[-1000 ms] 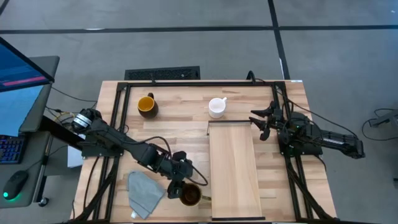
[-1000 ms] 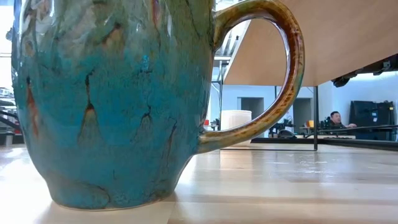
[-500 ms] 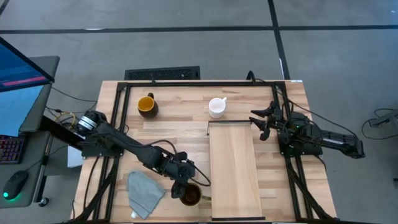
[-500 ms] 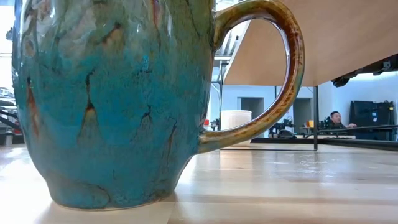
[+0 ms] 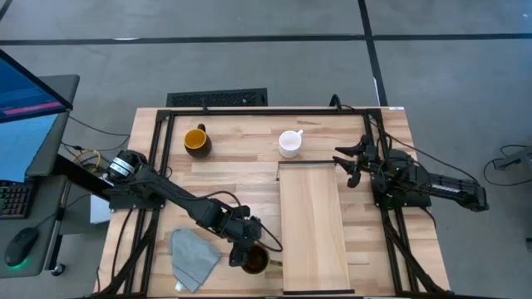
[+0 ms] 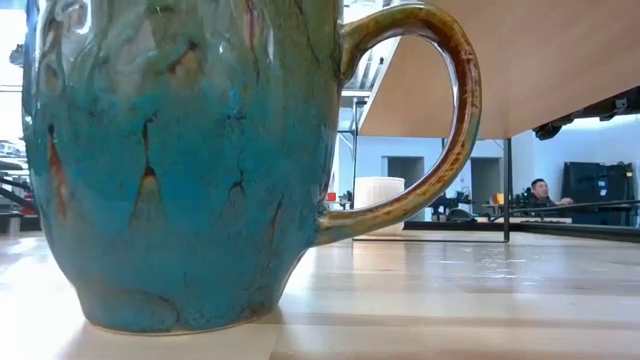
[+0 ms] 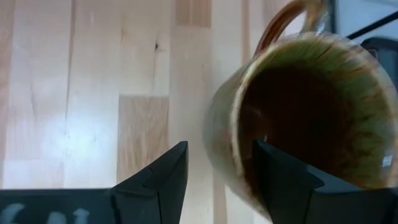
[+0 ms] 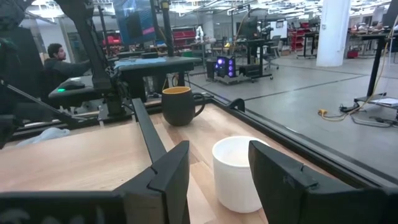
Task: Stack small to large cups/mugs on shelf
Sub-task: Put the blue mug on the shelf
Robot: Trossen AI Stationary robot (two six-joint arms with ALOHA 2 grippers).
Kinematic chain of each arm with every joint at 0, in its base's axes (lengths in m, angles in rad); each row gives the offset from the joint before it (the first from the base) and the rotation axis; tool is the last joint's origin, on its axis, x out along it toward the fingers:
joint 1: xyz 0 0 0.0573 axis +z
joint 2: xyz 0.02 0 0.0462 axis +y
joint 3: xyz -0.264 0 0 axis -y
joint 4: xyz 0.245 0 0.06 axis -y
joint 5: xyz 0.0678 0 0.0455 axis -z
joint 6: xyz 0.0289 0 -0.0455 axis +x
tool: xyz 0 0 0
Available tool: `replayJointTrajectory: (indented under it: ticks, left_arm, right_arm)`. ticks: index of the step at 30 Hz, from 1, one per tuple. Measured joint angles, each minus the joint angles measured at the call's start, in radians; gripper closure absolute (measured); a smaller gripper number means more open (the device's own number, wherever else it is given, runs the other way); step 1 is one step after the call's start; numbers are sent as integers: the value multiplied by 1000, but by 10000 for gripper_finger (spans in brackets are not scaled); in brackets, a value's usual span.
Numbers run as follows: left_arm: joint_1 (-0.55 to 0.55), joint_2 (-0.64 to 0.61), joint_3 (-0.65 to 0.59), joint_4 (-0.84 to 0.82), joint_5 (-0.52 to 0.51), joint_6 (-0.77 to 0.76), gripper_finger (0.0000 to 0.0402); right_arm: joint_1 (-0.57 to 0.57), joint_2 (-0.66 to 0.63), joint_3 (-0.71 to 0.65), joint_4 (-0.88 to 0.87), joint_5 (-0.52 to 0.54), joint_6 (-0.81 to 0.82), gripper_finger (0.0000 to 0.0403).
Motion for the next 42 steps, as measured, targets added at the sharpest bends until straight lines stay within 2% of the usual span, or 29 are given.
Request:
replayJointTrajectory:
  ticks: [13,19,36,42]
  left_arm:
    - [2,23,0,21,19,-21,233]
    - [3,23,0,17,20,-81,233]
    - [12,23,0,21,26,-90,233]
    - [13,23,0,21,26,-89,264]
  right_arm:
    - [0,0,0,0,0,0,214]
    - [0,0,-1,0,0,0,214]
    - [0,0,-1,0,0,-1,214]
    - [0,0,-1,0,0,-2,214]
